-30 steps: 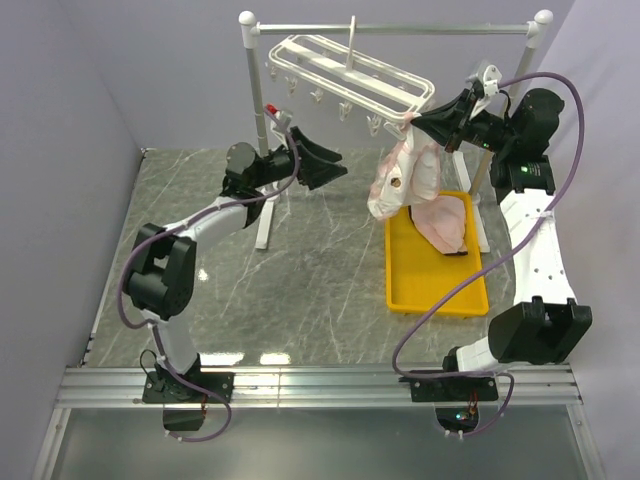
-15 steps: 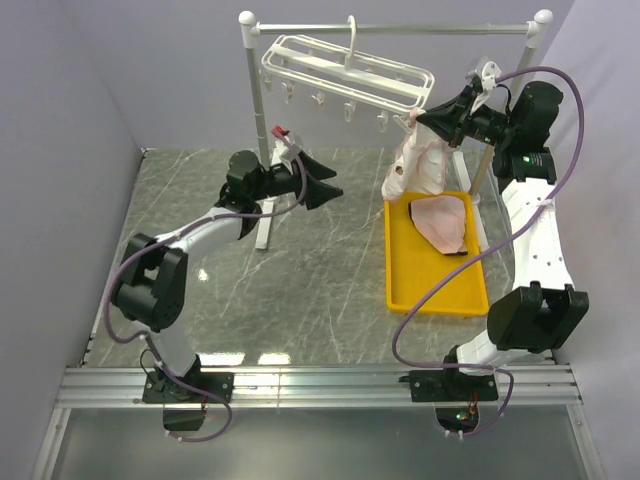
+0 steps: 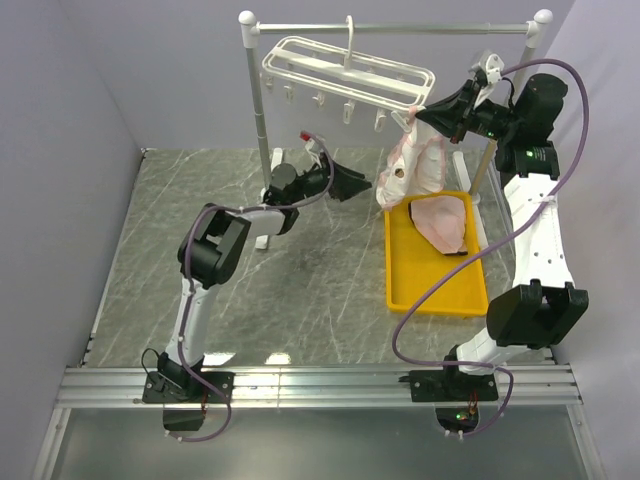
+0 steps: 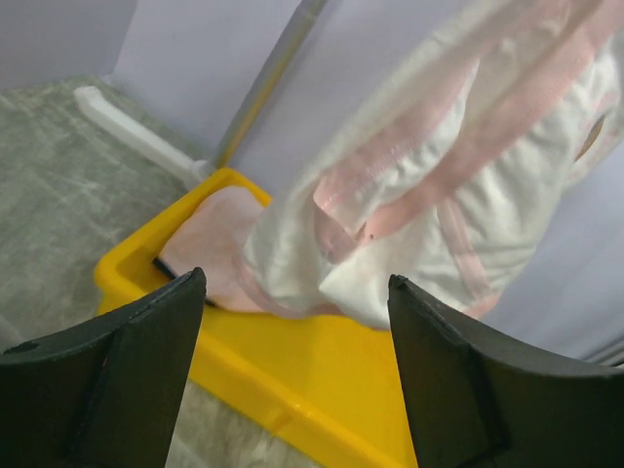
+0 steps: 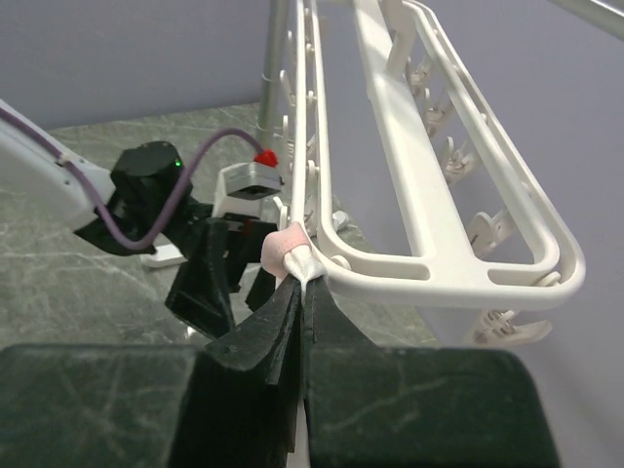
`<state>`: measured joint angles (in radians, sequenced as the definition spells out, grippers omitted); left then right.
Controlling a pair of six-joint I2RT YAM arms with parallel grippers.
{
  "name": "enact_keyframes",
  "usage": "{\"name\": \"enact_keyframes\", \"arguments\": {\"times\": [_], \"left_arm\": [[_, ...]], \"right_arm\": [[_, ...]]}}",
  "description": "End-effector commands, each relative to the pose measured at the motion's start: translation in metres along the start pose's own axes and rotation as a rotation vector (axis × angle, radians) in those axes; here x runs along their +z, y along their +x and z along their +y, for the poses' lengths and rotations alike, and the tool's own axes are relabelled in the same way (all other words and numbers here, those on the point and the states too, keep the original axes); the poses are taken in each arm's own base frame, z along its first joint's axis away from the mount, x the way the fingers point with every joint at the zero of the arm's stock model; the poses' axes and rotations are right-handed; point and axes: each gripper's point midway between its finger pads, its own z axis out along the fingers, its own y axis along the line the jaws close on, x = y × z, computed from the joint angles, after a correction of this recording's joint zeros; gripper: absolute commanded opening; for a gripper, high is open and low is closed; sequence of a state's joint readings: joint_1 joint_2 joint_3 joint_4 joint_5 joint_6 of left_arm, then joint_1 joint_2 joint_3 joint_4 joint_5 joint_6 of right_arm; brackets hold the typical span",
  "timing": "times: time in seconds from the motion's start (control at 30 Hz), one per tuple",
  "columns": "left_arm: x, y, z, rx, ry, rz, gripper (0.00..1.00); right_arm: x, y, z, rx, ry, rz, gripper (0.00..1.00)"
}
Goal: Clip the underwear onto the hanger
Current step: Adjust the underwear on the hanger.
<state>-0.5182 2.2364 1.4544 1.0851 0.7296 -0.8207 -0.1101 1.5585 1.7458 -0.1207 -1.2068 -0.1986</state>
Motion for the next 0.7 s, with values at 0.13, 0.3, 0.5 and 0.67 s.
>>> {"name": "enact_keyframes", "arguments": {"times": [0.13, 0.3, 0.5, 0.67], "left_arm": [[0.04, -0.027, -0.041, -0.06, 0.184, -0.124, 0.81], [0.053, -0.024, -0.049, -0.087, 0.236, -0.139, 0.72], [0.039, -0.026, -0.034, -0.081, 0.166, -0.157, 0.29], [0.024, -0.05, -0.013, -0.084, 0.068, -0.198, 0.0]], "right_arm": [[-0.005, -0.036, 0.012, -0.048, -0.031, -0.047, 0.0], [-0.005, -0.04, 0.013, -0.04, -0.031, -0.057, 0.0], [-0.005, -0.042, 0.012, -0.042, -0.027, -0.06, 0.0], [-0.008, -0.044, 0.012, -0.052, -0.023, -0.058, 0.0]]}}
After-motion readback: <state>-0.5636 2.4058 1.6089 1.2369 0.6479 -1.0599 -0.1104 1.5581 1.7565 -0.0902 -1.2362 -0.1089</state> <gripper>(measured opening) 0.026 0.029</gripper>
